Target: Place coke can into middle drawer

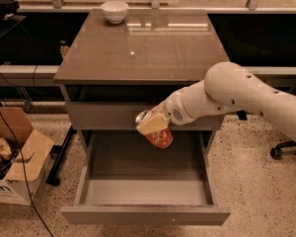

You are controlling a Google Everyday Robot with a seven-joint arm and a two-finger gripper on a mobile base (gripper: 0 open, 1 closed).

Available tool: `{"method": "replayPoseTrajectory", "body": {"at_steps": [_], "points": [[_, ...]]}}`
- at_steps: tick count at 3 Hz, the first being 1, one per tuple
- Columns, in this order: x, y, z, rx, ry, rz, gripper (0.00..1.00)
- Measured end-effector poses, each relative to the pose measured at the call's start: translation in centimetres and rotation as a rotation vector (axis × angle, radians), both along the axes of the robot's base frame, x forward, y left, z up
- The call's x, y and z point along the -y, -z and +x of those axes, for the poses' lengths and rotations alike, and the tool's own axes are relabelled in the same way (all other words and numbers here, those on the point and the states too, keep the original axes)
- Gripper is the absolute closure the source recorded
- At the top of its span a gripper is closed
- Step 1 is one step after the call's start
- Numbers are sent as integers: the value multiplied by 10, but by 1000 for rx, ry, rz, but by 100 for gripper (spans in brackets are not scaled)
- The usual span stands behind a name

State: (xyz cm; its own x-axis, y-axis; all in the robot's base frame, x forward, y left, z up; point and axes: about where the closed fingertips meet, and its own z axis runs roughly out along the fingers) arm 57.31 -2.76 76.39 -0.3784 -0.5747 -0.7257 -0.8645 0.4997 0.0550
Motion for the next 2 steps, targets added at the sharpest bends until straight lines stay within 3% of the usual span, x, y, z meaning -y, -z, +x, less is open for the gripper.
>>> {"method": "replayPoseTrajectory", "body": {"at_steps": [2], "points": [[-27, 85, 23, -31, 78, 151, 100]]}}
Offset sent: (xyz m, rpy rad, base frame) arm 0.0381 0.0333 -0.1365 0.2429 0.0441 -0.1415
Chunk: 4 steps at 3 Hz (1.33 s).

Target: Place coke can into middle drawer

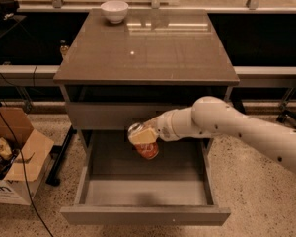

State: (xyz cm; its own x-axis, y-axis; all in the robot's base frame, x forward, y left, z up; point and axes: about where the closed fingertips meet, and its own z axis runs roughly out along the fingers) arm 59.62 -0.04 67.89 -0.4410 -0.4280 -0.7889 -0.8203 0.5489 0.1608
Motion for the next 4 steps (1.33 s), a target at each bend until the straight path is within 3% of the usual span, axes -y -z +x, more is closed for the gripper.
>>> {"method": "replayPoseTrajectory", "body": {"at_steps": [2, 3, 4], "points": [[-6, 84, 10, -40, 93, 134, 100], [-8, 93, 8, -53, 95, 140, 100], [-9, 98, 11, -65, 86, 101, 100]]}}
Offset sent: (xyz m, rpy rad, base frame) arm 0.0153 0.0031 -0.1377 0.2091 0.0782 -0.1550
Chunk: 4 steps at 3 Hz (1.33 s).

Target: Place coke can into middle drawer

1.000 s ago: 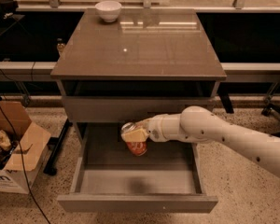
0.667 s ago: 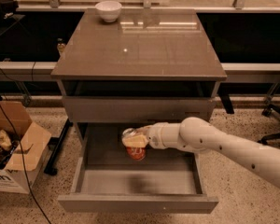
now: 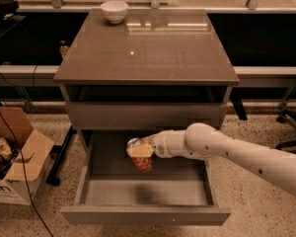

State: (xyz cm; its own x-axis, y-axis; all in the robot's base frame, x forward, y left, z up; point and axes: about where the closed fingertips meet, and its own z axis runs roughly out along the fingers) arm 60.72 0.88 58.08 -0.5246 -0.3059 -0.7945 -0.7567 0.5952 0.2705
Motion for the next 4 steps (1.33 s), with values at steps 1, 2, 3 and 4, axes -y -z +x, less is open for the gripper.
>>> {"method": "replayPoseTrajectory", "body": {"at_steps": [1, 2, 3, 4], "points": [[2, 27, -4, -66, -5, -40, 100], [10, 63, -11, -147, -2, -111, 100], [25, 98, -19, -219, 26, -161, 100], [40, 134, -20, -274, 48, -236, 82]]}}
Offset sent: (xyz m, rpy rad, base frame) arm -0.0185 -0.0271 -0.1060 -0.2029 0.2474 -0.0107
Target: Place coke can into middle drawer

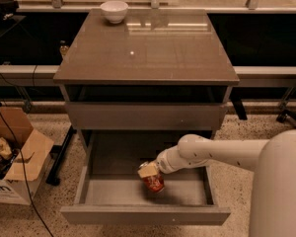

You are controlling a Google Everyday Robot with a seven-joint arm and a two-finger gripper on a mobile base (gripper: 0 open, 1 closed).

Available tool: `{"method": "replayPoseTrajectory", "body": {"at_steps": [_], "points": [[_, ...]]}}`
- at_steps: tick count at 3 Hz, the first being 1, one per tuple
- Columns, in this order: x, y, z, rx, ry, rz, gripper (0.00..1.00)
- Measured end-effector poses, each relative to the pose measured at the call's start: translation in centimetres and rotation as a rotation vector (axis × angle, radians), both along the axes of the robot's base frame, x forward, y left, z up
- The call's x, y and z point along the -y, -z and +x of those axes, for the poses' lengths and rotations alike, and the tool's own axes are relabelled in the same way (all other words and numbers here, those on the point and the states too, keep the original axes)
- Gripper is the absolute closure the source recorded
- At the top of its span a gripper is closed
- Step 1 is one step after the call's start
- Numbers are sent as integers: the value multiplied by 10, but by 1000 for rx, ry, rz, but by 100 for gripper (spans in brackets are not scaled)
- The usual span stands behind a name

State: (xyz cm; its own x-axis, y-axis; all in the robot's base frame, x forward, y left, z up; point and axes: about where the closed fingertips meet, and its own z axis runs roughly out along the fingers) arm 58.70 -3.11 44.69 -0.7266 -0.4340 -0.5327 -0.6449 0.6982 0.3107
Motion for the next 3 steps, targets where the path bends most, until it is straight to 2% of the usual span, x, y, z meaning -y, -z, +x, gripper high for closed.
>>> {"method": "replayPoseTrajectory", "body": {"at_steps": [1, 2, 3], "points": [[12, 45, -3, -64, 23, -79, 51], [17, 62, -4, -87, 45, -106, 28], [16, 62, -5, -88, 42, -104, 5]]}}
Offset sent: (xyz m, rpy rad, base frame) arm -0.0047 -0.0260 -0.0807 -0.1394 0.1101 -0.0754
